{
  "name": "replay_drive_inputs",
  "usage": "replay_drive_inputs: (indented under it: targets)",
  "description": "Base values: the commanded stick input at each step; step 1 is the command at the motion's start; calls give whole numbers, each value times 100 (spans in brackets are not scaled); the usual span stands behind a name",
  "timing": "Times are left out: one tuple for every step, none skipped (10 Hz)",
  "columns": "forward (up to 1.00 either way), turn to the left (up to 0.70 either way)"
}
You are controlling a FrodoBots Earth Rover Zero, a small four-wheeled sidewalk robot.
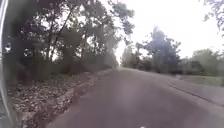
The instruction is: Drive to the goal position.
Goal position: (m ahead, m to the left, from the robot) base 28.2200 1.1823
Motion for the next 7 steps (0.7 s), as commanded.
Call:
replay_drive_inputs:
  targets:
    - [70, 1]
    - [70, 1]
    - [70, 1]
    - [70, 1]
    - [70, 1]
    - [70, 1]
    - [70, 1]
